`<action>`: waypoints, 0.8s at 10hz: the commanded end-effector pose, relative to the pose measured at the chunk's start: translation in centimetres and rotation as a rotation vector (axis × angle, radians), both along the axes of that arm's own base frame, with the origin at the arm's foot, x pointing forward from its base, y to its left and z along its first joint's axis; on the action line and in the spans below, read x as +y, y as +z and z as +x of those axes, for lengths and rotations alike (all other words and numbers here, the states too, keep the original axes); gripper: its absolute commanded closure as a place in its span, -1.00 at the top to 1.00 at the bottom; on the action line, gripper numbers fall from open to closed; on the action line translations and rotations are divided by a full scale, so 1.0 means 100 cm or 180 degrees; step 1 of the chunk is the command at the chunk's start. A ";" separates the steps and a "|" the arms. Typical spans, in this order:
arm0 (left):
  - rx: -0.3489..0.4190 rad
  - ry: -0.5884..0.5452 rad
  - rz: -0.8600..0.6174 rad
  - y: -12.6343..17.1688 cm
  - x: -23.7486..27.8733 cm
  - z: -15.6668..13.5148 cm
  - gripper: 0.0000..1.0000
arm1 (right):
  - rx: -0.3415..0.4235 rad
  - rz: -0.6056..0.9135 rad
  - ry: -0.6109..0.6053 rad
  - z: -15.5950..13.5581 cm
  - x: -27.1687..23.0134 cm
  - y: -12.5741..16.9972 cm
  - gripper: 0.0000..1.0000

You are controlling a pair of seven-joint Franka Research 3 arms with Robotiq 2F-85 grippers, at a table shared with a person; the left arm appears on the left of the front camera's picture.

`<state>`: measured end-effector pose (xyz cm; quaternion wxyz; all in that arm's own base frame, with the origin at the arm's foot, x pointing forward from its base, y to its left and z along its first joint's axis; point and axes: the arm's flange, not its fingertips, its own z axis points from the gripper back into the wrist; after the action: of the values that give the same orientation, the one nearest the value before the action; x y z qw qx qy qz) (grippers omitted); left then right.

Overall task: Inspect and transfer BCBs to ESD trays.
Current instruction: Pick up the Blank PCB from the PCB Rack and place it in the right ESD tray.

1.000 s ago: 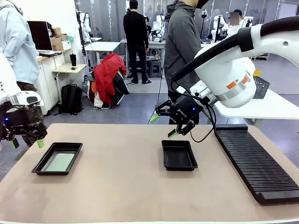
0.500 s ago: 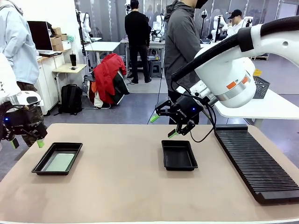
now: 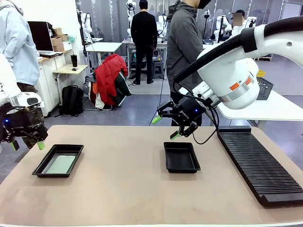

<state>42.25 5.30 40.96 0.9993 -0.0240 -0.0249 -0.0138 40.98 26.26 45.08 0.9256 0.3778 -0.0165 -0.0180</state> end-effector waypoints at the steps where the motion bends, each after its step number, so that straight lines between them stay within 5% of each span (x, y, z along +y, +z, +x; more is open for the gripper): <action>1: -0.0026 0.0001 -0.0018 -0.003 0.001 0.001 1.00 | -0.0002 -0.0014 0.0005 0.000 0.000 0.000 1.00; 8: -0.0026 0.0001 -0.0018 -0.003 0.001 0.001 1.00 | -0.0002 -0.0014 0.0005 0.000 0.000 0.000 1.00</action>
<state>42.25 5.30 40.96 0.9993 -0.0240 -0.0249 -0.0138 40.98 26.26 45.08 0.9256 0.3778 -0.0166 -0.0180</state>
